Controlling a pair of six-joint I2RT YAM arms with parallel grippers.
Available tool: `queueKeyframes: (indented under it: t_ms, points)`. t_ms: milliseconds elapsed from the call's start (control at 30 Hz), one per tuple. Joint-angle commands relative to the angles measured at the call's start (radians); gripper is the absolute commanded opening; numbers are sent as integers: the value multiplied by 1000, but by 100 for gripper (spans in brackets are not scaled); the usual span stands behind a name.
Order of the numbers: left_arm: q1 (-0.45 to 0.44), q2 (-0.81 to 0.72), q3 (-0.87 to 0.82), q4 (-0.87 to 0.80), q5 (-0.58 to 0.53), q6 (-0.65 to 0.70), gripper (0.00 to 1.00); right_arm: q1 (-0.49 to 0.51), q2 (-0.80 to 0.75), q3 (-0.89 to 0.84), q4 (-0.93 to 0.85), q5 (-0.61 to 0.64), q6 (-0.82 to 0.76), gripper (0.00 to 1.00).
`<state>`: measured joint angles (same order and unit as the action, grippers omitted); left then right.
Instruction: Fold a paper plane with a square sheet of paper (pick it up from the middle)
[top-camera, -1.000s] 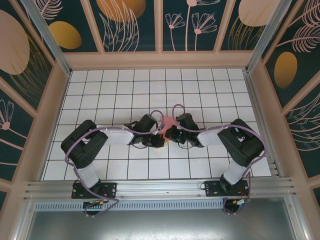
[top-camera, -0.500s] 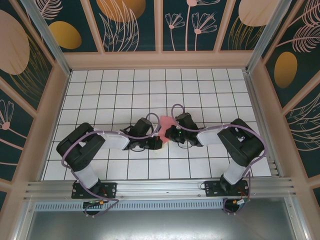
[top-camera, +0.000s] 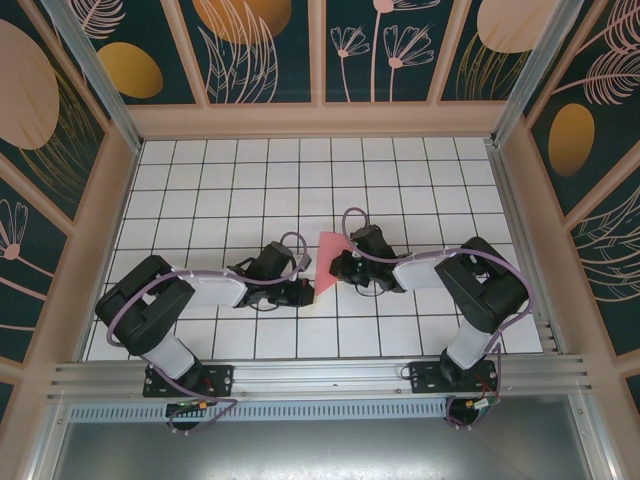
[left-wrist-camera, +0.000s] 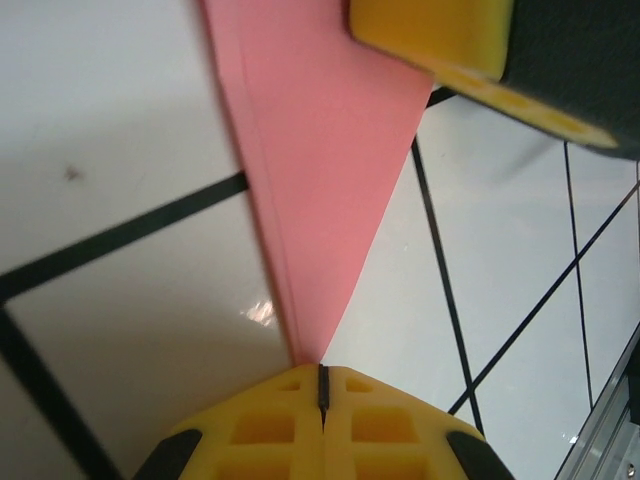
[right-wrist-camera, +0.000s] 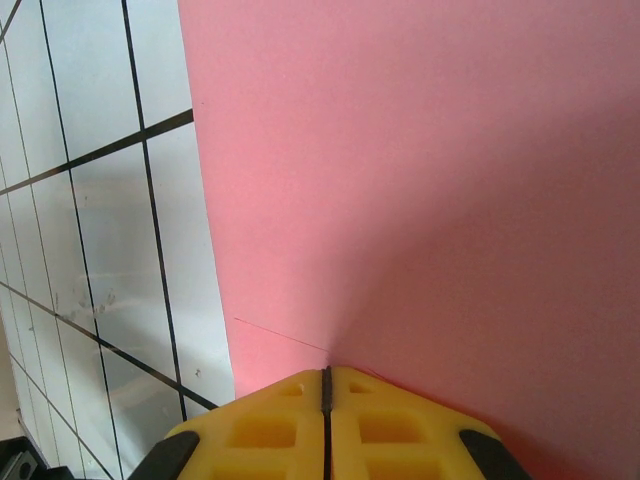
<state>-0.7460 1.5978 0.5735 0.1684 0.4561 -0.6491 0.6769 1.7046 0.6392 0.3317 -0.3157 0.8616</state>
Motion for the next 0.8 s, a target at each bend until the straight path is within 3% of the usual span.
queueKeyframes:
  t_ms: [0, 200, 333, 600, 767]
  points:
    - [6, -71, -23, -116, -27, -8, 0, -2, 57, -15, -117, 80, -34, 10]
    - [6, -250, -27, -110, -90, -24, 0, 18, 55, -21, -71, 27, -80, 10]
    - [6, -290, -45, -28, -83, -53, 6, 46, 65, -1, -84, -2, -142, 10]
    - [5, -139, -18, 152, 80, -91, 10, 52, 57, 29, -103, -9, -161, 11]
    - [6, -33, 42, 121, 74, -43, 10, 52, 59, 40, -101, -1, -145, 11]
